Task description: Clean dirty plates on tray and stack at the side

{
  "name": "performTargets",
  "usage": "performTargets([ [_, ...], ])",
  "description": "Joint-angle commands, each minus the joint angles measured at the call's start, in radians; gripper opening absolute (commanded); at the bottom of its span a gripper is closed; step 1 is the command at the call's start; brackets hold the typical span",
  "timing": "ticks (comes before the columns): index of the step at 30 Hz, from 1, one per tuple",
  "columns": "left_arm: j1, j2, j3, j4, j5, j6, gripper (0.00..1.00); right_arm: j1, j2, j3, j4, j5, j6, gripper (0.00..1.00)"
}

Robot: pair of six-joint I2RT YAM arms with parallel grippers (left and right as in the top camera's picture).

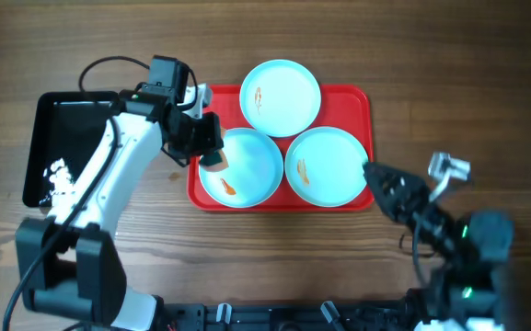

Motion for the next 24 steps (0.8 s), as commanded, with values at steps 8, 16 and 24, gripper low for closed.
performTargets([
  [8,-0.035,0.088,0.013,0.037,-0.002,-0.037,0.04,0.182,0.721,0.786,-0.866,0.220,-0.726,1.00],
  [16,-0.034,0.094,0.011,0.035,-0.069,-0.055,0.04,0.335,0.924,0.963,-0.977,0.377,-0.749,1.00],
  [24,-0.032,0.094,-0.088,0.109,-0.071,-0.078,0.04,0.336,0.985,0.961,-0.984,0.378,-0.641,1.00],
])
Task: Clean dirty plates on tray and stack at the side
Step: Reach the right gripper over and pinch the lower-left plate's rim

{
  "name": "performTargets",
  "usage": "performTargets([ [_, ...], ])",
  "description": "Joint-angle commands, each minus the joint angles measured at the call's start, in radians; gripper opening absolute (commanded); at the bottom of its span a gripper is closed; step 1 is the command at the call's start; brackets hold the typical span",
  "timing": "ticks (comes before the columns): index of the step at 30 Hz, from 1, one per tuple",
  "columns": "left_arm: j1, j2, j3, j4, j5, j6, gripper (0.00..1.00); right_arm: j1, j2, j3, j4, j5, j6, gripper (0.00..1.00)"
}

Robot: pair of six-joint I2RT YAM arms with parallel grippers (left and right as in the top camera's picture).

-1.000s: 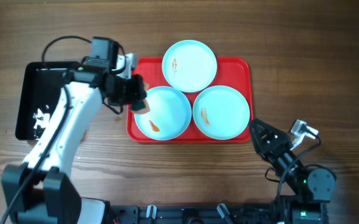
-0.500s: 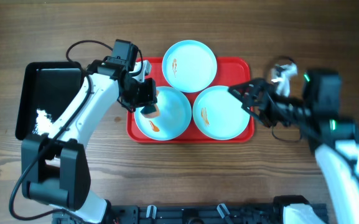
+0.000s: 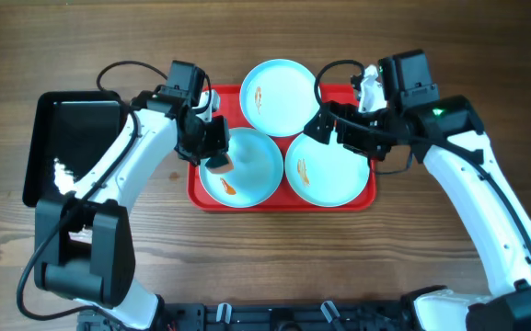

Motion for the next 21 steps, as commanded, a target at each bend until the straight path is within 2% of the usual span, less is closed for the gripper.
performTargets([
  [1,0.004,0.011,-0.071,0.037,-0.001,-0.025,0.04,0.005,0.033,0.021,-0.007,0.021,0.047,1.00],
  [3,0.004,0.011,-0.090,0.058,0.018,-0.025,0.04,0.013,0.044,0.021,0.014,0.026,0.045,0.95],
  [5,0.004,0.011,-0.100,0.077,0.030,-0.025,0.04,0.033,0.060,0.021,0.042,0.056,0.040,0.81],
  [8,0.003,0.011,-0.100,0.104,0.037,-0.025,0.04,0.074,0.090,0.021,0.082,0.107,0.040,0.56],
  [10,0.003,0.011,-0.100,0.119,0.040,-0.025,0.04,0.106,0.121,0.021,0.114,0.111,0.042,0.31],
  [11,0.003,0.011,-0.100,0.121,0.040,-0.025,0.04,0.123,0.139,0.021,0.129,0.117,0.048,0.25],
  [15,0.003,0.011,-0.100,0.118,0.040,-0.024,0.04,0.182,0.227,0.021,0.187,0.201,0.062,0.25],
  [21,0.003,0.011,-0.100,0.118,0.040,-0.024,0.04,0.235,0.335,0.021,0.258,0.224,0.010,0.27],
])
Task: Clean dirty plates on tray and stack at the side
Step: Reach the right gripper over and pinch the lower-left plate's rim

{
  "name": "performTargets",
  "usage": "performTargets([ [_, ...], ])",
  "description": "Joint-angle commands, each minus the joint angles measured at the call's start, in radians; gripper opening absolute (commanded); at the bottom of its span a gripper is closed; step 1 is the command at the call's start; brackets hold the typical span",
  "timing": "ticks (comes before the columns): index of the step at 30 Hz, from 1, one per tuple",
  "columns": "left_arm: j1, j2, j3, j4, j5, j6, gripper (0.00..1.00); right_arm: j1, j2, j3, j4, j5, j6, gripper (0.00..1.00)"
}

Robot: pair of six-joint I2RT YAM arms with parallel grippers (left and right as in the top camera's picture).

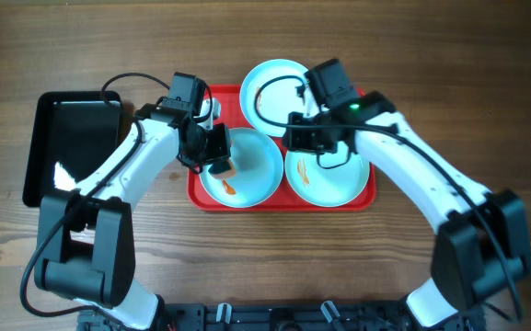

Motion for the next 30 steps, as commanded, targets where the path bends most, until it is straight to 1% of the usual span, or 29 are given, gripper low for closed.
performTargets([
  [1,0.003,0.011,-0.005,0.000,0.016,-0.009,0.04,0.026,0.069,0.019,0.027,0.082,-0.031,0.28],
  [4,0.003,0.011,-0.005,0.000,0.016,-0.009,0.04,0.031,0.109,0.019,0.037,0.133,-0.042,0.28],
  [11,0.003,0.011,-0.005,0.000,0.016,-0.009,0.04,0.039,0.184,0.019,0.088,0.125,-0.141,0.29],
  [17,0.003,0.011,-0.005,0.000,0.016,-0.009,0.04,0.039,0.192,0.019,0.129,0.078,-0.199,0.30],
  [24,0.003,0.011,-0.005,0.000,0.016,-0.009,0.05,0.042,0.198,0.019,0.130,0.075,-0.202,0.29],
  [30,0.003,0.011,-0.005,0.000,0.016,-0.009,0.05,0.074,0.232,0.019,0.148,0.076,-0.202,0.29],
])
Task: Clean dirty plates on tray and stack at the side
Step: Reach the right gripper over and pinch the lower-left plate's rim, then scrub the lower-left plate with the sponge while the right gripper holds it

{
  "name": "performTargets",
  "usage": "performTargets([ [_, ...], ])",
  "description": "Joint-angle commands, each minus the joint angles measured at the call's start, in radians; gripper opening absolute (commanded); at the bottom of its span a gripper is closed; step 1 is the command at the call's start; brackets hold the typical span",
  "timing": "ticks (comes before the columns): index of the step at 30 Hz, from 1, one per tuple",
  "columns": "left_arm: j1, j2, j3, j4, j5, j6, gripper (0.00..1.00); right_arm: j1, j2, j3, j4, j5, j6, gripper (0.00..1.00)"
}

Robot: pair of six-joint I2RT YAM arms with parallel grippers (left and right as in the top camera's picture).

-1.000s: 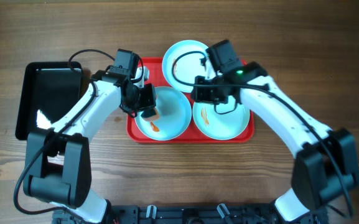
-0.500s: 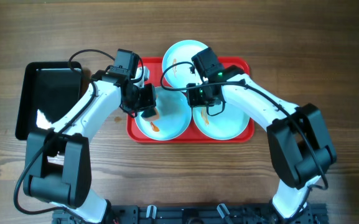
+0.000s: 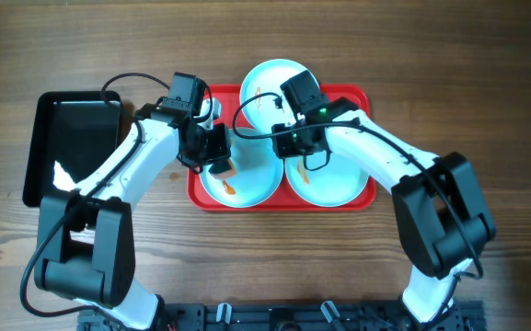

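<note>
On a red tray (image 3: 362, 101) lie three light blue plates, each with an orange smear. My left gripper (image 3: 220, 166) is down on the near left plate (image 3: 247, 179), shut on a small tan sponge (image 3: 223, 169) just above that plate's smear (image 3: 229, 188). My right gripper (image 3: 270, 147) sits at the same plate's right rim, between it and the near right plate (image 3: 334, 179). Its fingers are hidden under the wrist. The far plate (image 3: 279, 78) is partly covered by the right arm.
A black tray (image 3: 63, 119) with a white clump (image 3: 58, 173) lies at the left of the red tray. Bare wooden table (image 3: 467, 83) surrounds both trays. Both arms cross over the red tray's middle.
My right gripper has moved left, from over the gap between the two near plates to the near left plate's right rim. The left gripper and sponge have stayed on that plate.
First the left gripper was at the near left plate's upper left rim and the right arm was low at the table's right. Then the right arm stood over the near right plate. It moved left in steps, while the left gripper rested the sponge on the near left plate.
</note>
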Motion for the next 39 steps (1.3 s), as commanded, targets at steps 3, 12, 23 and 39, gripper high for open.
performTargets([
  [3,0.003,0.011,-0.006,-0.003,0.013,-0.009,0.06,0.029,0.051,0.018,0.021,-0.003,-0.016,0.29],
  [12,0.003,0.011,-0.006,-0.007,0.013,-0.009,0.06,0.029,0.051,0.018,0.020,0.026,-0.016,0.14],
  [23,-0.047,0.011,-0.006,0.000,0.013,-0.010,0.05,0.029,0.053,0.017,0.019,0.026,-0.012,0.04],
  [39,-0.077,0.011,-0.006,0.004,-0.026,-0.039,0.04,0.029,0.066,0.011,0.013,0.031,0.018,0.04],
])
